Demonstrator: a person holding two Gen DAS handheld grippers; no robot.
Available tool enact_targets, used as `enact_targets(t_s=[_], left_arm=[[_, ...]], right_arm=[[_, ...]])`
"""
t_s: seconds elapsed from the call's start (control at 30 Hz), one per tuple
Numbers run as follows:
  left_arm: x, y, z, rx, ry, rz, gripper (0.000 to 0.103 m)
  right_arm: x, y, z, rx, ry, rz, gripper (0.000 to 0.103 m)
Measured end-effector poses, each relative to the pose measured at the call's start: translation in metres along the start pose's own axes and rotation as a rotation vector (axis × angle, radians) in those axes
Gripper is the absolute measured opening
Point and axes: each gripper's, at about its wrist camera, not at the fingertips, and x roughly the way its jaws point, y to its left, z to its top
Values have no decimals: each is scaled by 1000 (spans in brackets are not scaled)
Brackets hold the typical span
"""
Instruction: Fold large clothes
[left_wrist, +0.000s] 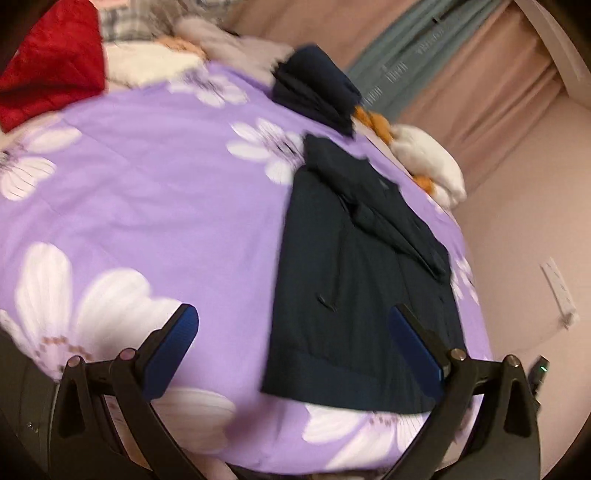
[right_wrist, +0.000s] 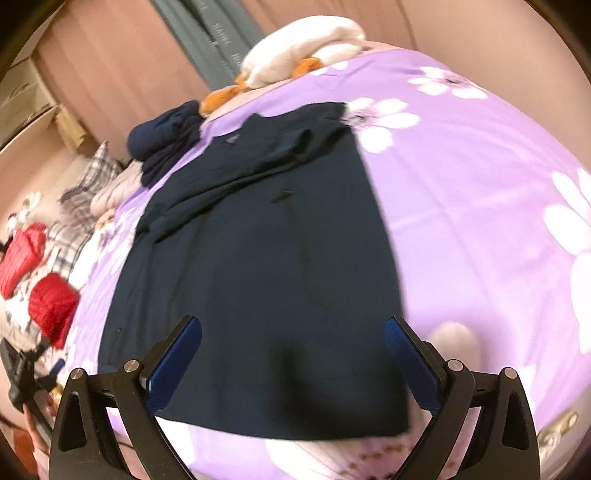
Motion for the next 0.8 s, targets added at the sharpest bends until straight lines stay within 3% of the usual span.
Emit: enact_targets(t_s=[0.13, 0.3, 0.57, 0.8], left_arm=[[16, 5, -11, -43, 74, -128, 103], [36, 4, -25, -30, 161, -81, 102], [68, 5, -23, -75, 230, -149, 101], [85, -3, -14, -58, 262, -193, 98]], right_arm=[[0, -17, -7, 56, 21, -3, 99], [0, -25, -15, 69, 43, 4, 99], [25, -30, -19, 110, 122, 73, 99], [42, -24, -10, 108, 133, 119, 99]])
